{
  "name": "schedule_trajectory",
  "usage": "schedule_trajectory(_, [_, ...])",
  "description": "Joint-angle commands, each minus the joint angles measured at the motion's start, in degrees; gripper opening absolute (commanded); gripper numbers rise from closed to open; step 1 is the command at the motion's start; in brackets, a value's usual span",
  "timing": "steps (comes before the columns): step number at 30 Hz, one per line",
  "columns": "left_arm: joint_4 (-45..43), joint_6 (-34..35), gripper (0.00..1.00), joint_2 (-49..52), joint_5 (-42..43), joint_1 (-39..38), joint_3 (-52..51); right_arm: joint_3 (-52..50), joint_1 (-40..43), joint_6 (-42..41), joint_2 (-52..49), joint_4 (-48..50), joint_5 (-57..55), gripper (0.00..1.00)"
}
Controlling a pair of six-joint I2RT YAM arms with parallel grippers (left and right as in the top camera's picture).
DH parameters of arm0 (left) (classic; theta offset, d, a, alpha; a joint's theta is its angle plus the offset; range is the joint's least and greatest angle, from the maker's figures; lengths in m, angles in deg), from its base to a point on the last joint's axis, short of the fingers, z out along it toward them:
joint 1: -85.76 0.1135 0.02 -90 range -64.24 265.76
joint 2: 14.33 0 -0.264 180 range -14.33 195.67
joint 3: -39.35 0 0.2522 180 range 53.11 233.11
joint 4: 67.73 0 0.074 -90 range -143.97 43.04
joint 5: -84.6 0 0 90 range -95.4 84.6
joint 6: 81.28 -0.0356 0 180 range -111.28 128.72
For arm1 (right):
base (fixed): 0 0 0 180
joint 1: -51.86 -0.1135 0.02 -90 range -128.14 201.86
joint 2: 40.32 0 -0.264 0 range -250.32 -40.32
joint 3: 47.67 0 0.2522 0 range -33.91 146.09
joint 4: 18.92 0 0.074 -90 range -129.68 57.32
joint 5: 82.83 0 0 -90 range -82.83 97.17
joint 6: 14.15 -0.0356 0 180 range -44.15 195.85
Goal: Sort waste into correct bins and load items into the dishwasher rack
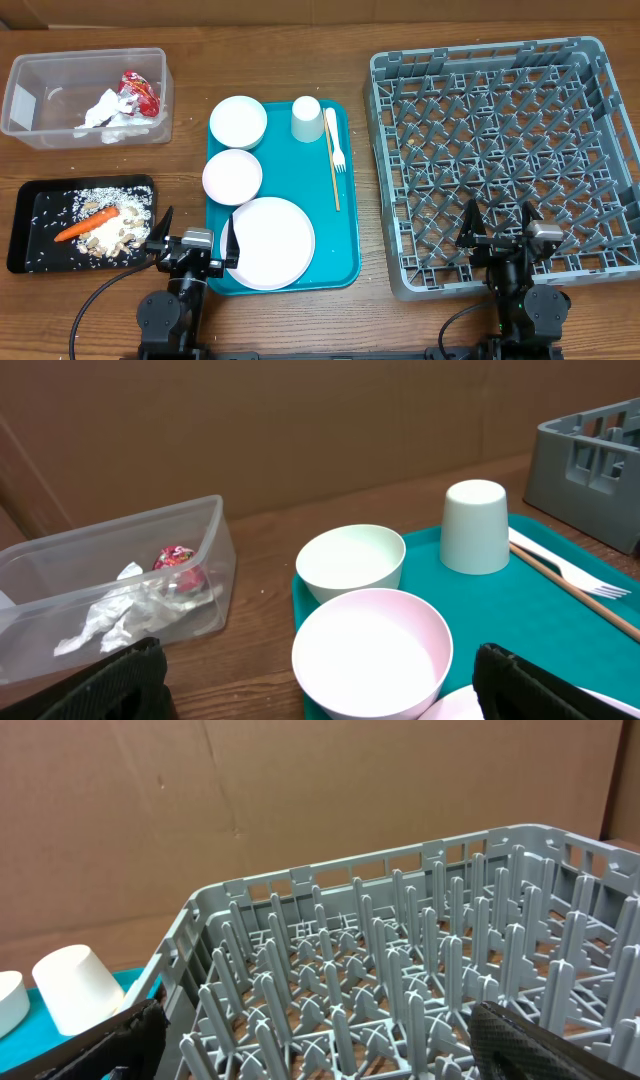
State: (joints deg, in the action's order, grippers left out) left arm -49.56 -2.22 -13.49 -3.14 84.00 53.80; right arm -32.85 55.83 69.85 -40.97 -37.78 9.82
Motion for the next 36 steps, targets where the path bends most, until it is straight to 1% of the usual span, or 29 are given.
schedule_trajectory(1, [-0.1, 0.0, 1.00, -0.6, -0.8, 0.3, -0.4, -0.6, -0.4, -2.4, 0.4, 0.9, 3.5, 1.00])
schedule_trajectory(3, [-0.1, 0.0, 1.00, -0.6, -0.8, 0.3, -0.4, -0.6, -0.4, -8.0, 0.4, 1.5, 9.6, 1.00])
schedule_trajectory(5, [-0.1, 0.0, 1.00, -0.6, -0.8, 0.3, -0.4, -0.6, -0.4, -15.6, 0.4, 2.0, 17.6, 1.00])
schedule_trajectory(6, [-0.1, 0.0, 1.00, -0.6, -0.8, 0.3, -0.4, -0.6, -0.4, -22.3, 0.4, 2.1, 24.6, 1.00])
schedule_trajectory(7, [-0.1, 0.0, 1.00, -0.6, -0.8, 0.3, -0.4, -0.6, -0.4, -23.9, 0.4, 2.1, 26.2, 1.00])
schedule_trajectory(9, [-0.1, 0.0, 1.00, -0.6, -0.8, 0.3, -0.4, -0.6, -0.4, -35.7, 0.4, 2.0, 39.0, 1.00])
schedule_trajectory(10, [-0.1, 0.0, 1.00, -0.6, -0.8, 0.3, -0.4, -0.6, -0.4, -38.8, 0.4, 1.8, 42.8, 1.00])
schedule_trajectory(11, [-0.1, 0.0, 1.00, -0.6, -0.8, 0.3, -0.4, -0.6, -0.4, -44.0, 0.4, 2.0, 45.5, 1.00])
schedule_trajectory(12, [-0.1, 0.0, 1.00, -0.6, -0.8, 0.3, -0.4, -0.6, -0.4, -47.3, 0.4, 2.1, 45.7, 1.00])
schedule_trajectory(13, [-0.1, 0.0, 1.00, -0.6, -0.8, 0.3, -0.4, -0.6, -0.4, -54.3, 0.4, 1.6, 45.9, 1.00])
schedule_trajectory(17, [-0.1, 0.0, 1.00, -0.6, -0.8, 0.3, -0.4, -0.6, -0.4, -60.0, 0.4, 1.9, 47.2, 1.00])
schedule_trajectory(22, [-0.1, 0.0, 1.00, -0.6, -0.8, 0.3, -0.4, 0.5, -0.4, -60.5, 0.4, 10.9, 51.1, 1.00])
schedule_trajectory(24, [-0.1, 0.0, 1.00, -0.6, -0.8, 0.3, -0.4, 3.4, -0.4, -59.6, 0.4, 11.1, 50.8, 1.00])
schedule_trajectory(27, [-0.1, 0.0, 1.00, -0.6, -0.8, 0.3, -0.4, 8.4, -0.4, -56.0, 0.4, 10.8, 49.7, 0.99])
schedule_trajectory(31, [-0.1, 0.0, 1.00, -0.6, -0.8, 0.3, -0.4, 17.5, -0.4, -50.6, 0.4, 3.6, 44.9, 0.99])
schedule_trajectory(36, [-0.1, 0.0, 1.00, -0.6, -0.8, 0.3, -0.4, 31.0, -0.4, -38.4, -1.5, -13.2, 35.4, 0.99])
